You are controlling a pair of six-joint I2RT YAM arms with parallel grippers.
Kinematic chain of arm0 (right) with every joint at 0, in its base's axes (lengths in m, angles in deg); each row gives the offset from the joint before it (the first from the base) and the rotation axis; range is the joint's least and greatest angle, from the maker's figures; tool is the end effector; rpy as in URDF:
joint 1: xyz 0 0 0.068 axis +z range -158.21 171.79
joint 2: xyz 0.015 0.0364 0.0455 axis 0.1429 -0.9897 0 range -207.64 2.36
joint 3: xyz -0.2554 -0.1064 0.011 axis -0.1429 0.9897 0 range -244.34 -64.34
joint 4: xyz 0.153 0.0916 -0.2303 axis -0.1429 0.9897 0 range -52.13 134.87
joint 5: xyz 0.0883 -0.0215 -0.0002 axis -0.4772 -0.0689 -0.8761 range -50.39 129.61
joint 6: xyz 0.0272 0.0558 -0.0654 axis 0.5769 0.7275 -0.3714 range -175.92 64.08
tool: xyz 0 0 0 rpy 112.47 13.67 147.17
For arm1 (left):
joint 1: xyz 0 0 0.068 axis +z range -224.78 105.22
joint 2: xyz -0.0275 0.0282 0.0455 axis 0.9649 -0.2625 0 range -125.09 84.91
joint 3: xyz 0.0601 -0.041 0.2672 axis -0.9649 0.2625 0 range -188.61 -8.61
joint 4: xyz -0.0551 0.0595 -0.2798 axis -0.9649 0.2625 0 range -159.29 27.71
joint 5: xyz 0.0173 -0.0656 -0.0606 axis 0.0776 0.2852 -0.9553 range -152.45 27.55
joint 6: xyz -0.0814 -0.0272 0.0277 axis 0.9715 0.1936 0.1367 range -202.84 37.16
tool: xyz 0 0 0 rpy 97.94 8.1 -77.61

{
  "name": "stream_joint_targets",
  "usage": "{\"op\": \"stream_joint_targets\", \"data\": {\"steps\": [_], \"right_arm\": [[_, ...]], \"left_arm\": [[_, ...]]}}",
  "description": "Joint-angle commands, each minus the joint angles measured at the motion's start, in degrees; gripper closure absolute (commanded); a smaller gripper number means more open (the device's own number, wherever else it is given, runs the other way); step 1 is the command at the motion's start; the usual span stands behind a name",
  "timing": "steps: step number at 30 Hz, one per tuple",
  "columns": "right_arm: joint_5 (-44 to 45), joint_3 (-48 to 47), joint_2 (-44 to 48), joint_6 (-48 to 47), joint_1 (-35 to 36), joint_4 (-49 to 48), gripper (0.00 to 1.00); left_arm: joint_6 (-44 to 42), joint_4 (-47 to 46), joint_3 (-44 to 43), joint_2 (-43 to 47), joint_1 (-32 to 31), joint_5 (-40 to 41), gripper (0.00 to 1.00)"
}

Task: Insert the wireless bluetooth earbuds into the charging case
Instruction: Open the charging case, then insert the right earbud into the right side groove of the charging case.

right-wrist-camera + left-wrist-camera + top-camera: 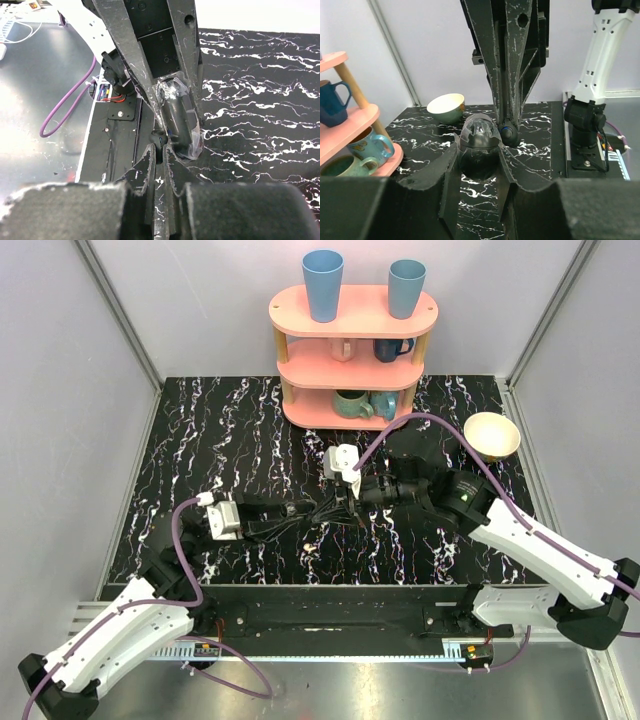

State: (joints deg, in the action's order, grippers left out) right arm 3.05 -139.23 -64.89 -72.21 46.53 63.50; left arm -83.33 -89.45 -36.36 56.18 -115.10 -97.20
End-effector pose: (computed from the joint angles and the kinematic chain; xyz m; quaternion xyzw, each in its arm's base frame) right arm 0.1423 0.2844 0.4142 -0.5963 0.5180 0.4234 0.4435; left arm 0.1188 -0.1611 0.3438 0.4209 0.4334 -0.4276 0.6724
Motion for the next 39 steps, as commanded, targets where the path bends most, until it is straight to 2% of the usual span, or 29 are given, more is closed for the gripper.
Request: {"op": "stream_joint_targets", "data": {"steps": [1, 12, 26, 39], "right_arm": [[3.68, -2.28, 0.71, -1.90, 0.45, -0.93, 1.00], [9.75, -2.10, 2.11, -2.43, 0.45, 0.30, 1.00], [13.00, -1.93, 3.00, -3.22, 0.45, 1.00, 1.00], [7.47, -3.86, -0.34, -7.43, 0.63, 5.22, 1.00]], "left_arm": [[0.32, -3.74, -3.10, -1.33, -0.20, -12.17, 1.00], [1.71, -5.41, -2.66, -1.59, -0.20, -17.02, 1.00], [1.46, -4.71, -2.84, -2.03, -0.20, -17.82, 1.00], [4.18, -5.86, -3.89, -3.08, -0.20, -15.80, 1.00]]}}
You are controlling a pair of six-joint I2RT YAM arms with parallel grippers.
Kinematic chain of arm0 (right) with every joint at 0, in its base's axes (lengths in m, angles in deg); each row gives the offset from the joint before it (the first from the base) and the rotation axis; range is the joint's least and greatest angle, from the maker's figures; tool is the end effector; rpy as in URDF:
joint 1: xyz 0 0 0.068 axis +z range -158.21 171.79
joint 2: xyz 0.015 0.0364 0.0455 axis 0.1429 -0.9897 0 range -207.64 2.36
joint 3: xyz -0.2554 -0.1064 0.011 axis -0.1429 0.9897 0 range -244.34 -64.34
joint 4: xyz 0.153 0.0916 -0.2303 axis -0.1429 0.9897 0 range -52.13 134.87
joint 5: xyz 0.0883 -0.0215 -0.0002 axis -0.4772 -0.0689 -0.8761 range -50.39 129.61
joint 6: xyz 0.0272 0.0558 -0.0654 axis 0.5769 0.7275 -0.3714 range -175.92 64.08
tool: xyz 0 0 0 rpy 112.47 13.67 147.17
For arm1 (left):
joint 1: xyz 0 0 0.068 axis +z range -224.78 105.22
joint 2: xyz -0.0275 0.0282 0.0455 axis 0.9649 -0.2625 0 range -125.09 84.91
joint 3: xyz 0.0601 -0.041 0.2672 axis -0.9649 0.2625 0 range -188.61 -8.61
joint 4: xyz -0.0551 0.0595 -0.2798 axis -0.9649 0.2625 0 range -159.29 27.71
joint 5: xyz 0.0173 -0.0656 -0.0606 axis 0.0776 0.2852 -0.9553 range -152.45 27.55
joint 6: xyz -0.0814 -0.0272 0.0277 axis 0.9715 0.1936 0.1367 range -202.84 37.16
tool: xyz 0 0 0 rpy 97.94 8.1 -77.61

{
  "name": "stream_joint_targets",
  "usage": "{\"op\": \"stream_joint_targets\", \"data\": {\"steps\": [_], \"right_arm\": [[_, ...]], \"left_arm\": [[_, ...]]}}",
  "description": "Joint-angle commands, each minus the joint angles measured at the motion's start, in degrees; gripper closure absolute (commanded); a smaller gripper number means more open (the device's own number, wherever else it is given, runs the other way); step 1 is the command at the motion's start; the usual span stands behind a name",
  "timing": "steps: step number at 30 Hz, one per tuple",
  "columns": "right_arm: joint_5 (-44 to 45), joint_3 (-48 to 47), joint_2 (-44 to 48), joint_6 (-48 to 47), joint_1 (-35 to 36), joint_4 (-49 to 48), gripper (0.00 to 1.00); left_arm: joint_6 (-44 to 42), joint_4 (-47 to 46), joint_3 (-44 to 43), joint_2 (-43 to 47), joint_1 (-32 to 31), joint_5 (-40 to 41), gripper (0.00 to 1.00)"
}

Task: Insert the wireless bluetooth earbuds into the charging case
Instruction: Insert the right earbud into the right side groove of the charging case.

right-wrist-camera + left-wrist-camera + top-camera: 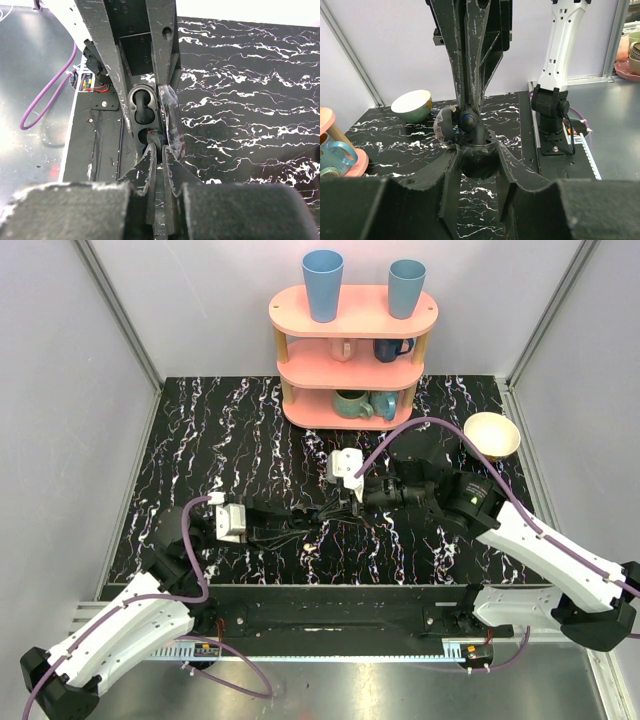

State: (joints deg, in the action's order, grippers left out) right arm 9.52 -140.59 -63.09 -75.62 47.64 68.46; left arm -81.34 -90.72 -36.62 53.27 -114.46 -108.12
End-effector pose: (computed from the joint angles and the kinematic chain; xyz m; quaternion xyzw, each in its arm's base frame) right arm 0.1374 0.2744 0.4196 -0.6020 0.5330 0.3742 0.4621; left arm 0.1137 -0.1692 0.3365 0.4739 0.4105 -0.4759 0.6167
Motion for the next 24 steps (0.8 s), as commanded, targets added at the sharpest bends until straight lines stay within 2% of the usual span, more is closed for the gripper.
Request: {"op": "stream_joint_targets", "data": {"steps": [1, 7, 17, 24], "right_arm": [[0.56, -2.42, -2.22, -4.37, -0.48, 0.52, 1.00], [-0.32, -2.33, -2.84, -7.10, 0.04, 3.07, 1.00], [-1.99, -2.24, -3.81, -9.39, 0.31, 5.45, 1.00], [-3.13, -1.89, -3.37, -10.88, 0.31, 5.36, 1.00]], "left_arm": [[2.37, -4.41, -3.80, -0.44, -0.84, -4.87, 1.00], [3.33, -4.76, -4.16, 0.35, -0.75, -1.88, 1.00], [7.38, -11.00, -2.67, 1.32, -0.75, 4.62, 1.00], [8.17, -13.28, -2.40, 1.40, -0.75, 3.93, 1.00]]}}
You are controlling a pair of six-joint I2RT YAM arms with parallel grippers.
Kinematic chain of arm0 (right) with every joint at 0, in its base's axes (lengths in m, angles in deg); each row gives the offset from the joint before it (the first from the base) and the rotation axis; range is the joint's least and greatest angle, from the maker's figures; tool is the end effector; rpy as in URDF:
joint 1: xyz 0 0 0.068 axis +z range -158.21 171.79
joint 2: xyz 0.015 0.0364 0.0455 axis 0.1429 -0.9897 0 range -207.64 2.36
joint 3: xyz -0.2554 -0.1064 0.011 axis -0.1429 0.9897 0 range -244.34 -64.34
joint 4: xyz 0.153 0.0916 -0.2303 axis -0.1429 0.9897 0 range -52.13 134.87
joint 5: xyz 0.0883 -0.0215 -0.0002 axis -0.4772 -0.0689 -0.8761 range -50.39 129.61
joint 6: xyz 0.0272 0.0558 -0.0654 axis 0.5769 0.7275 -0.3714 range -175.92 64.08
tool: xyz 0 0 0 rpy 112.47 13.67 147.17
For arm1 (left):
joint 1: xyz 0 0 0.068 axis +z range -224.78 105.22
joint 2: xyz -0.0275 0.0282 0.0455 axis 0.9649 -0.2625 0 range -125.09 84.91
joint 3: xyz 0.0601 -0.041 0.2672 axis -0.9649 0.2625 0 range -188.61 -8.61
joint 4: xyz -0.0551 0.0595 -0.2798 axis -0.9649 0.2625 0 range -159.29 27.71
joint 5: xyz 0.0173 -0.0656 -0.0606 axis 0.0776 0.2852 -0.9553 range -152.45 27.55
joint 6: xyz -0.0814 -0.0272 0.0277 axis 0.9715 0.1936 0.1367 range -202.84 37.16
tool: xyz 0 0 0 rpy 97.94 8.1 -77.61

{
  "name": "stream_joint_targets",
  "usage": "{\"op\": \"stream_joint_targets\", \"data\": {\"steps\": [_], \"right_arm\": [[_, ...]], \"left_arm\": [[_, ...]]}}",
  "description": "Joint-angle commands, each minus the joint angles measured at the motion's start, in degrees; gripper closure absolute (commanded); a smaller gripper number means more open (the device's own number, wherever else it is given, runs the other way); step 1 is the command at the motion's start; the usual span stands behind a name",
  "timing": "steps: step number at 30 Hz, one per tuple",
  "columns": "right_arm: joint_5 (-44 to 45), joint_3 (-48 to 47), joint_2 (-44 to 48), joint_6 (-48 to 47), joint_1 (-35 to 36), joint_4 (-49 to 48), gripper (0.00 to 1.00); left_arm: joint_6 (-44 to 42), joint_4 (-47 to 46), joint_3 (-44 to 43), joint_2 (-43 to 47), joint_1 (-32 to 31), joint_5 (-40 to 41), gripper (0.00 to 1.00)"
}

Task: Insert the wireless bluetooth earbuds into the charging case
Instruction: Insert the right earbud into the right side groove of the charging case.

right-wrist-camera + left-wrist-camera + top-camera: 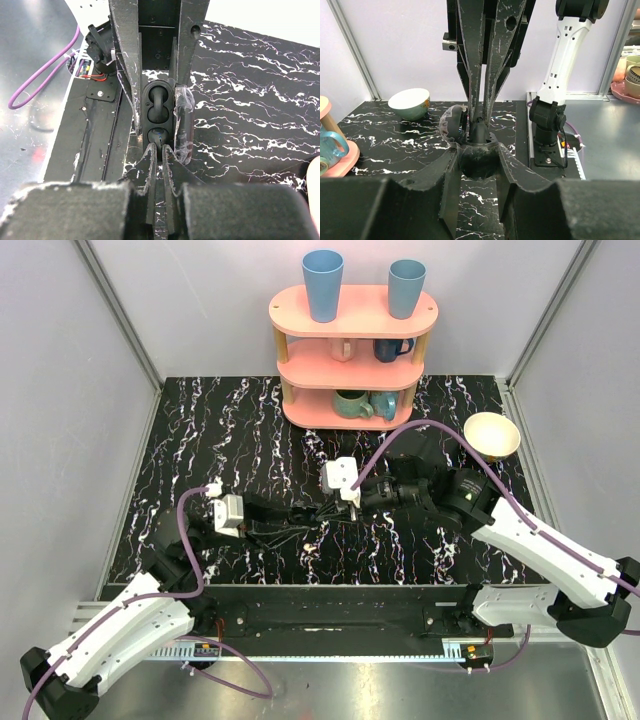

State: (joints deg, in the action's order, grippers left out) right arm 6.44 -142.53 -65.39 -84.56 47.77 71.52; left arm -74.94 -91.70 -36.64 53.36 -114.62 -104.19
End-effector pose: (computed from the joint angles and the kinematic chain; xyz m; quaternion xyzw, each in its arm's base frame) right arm 0.1367 0.2812 0.4151 -0.6548 0.4859 0.3563 0.4563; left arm 0.1178 -0.1681 0.3402 0.4281 0.4426 -0.4971 0.6114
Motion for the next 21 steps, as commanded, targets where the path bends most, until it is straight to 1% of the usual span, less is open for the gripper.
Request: {"op": "stream_joint_targets", "data": {"steps": [1, 7, 11, 14, 19, 20, 21], "right_arm": [[-0.40, 0.06, -1.25, -2.03, 0.18, 2.21, 1.00], [-0.84, -1.08, -3.09, -1.95, 0.18, 2.74, 1.00], [-0.94, -2.49, -5.11, -0.10, 0.53, 2.91, 0.98], [1.17, -2.58, -5.99, -0.01, 1.14, 2.91, 0.96], [2.31, -2.58, -6.00, 0.87, 1.41, 2.39, 0.87], [2.75, -2.67, -6.08, 1.04, 1.32, 2.30, 0.79], [3.63, -2.58, -5.82, 1.22, 1.41, 1.78, 0.77]], "left_arm": [[2.11, -12.65, -2.38, 1.23, -0.51, -0.27, 1.00], [3.43, -15.90, -2.20, 0.35, -0.51, -2.74, 1.00], [3.52, -16.70, -1.85, 0.08, -0.51, -1.86, 1.00], [3.09, -16.87, -1.33, 0.26, -0.51, -0.29, 1.00], [1.59, -14.86, -0.53, 1.32, -0.51, 4.28, 1.00], [1.24, -14.33, -0.36, 1.93, -0.51, 5.51, 1.00], [0.89, -14.24, -0.10, 2.02, -0.51, 6.13, 1.00]]}}
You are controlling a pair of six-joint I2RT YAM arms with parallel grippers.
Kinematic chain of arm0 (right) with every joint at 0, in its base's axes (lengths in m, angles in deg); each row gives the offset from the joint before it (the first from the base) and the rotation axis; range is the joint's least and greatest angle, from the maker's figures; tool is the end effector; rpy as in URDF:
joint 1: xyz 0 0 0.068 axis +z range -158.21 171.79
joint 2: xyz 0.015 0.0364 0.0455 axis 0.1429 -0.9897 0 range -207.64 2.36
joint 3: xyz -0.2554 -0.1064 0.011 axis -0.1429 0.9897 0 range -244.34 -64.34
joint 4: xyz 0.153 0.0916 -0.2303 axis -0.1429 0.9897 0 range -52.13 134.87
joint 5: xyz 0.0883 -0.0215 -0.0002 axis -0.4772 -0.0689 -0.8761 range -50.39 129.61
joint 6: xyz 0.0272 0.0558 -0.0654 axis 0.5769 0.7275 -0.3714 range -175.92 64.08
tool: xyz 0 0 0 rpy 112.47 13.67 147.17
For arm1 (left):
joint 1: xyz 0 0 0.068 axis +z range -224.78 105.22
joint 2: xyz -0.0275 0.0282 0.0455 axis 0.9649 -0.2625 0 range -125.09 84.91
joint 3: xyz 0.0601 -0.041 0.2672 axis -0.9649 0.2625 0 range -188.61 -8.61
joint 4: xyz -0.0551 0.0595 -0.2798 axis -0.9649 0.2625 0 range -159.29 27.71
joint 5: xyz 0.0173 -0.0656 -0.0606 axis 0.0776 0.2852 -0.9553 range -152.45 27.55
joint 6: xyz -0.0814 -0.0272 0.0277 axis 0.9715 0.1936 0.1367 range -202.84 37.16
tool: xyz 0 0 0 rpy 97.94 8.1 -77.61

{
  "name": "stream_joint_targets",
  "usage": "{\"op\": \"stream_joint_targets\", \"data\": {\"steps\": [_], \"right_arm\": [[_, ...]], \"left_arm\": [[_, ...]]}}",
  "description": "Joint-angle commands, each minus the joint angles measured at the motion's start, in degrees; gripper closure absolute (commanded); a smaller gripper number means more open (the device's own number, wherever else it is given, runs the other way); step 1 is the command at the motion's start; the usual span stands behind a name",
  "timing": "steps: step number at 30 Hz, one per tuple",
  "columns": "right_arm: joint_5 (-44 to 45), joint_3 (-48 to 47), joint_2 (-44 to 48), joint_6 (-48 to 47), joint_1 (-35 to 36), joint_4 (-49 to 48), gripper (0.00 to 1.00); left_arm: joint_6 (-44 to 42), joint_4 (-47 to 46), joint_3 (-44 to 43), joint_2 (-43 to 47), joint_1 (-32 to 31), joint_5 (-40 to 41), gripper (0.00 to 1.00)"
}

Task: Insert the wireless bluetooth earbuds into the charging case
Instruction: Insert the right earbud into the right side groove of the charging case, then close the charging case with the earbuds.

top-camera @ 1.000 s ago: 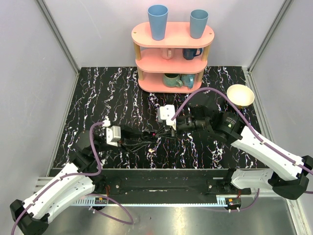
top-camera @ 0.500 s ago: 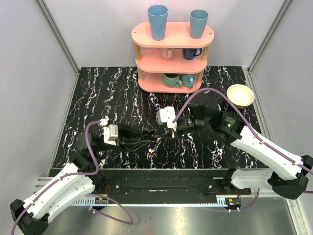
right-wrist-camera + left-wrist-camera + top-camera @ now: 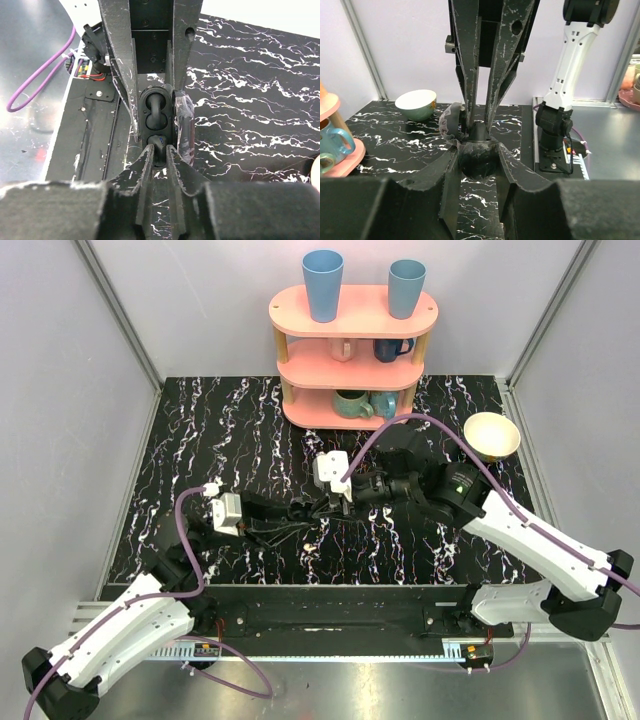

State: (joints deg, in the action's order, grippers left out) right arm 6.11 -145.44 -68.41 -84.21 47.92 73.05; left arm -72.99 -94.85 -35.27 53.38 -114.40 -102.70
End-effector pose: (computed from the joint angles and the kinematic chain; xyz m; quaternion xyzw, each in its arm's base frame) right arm 0.1421 0.2914 0.4160 -0.6571 0.4934 0.3598 0.4420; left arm 0.1200 -0.1669 0.3380 0.4107 0.4432 -0.5009 0.6197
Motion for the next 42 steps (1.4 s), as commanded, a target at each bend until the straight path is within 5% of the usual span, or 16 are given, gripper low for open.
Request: {"op": "stream_joint_targets", "data": {"steps": [1, 9, 32, 36, 42], "right_arm": [[4.23, 0.59, -2.45, 1.05, 1.25, -0.19, 0.75], [7.12, 3.05, 1.67, 1.49, 1.25, -5.73, 0.58], [15.03, 13.42, 14.07, 7.54, 1.25, -22.34, 0.46], [28.79, 15.36, 13.99, 16.67, 1.25, -31.74, 0.44], [40.16, 11.06, 6.08, 29.51, 1.25, -32.19, 0.45]], "left_arm": [[-1.23, -10.91, -1.12, 2.26, -0.73, 5.18, 1.00], [-2.55, -8.72, -0.50, 3.14, -0.73, 6.32, 1.00], [-6.77, -2.13, -0.24, 4.55, -0.81, 11.86, 1.00], [-7.03, -2.21, -0.15, 4.46, -0.73, 11.60, 1.00], [-6.95, -3.00, -0.15, 4.37, -0.73, 8.35, 1.00]]}}
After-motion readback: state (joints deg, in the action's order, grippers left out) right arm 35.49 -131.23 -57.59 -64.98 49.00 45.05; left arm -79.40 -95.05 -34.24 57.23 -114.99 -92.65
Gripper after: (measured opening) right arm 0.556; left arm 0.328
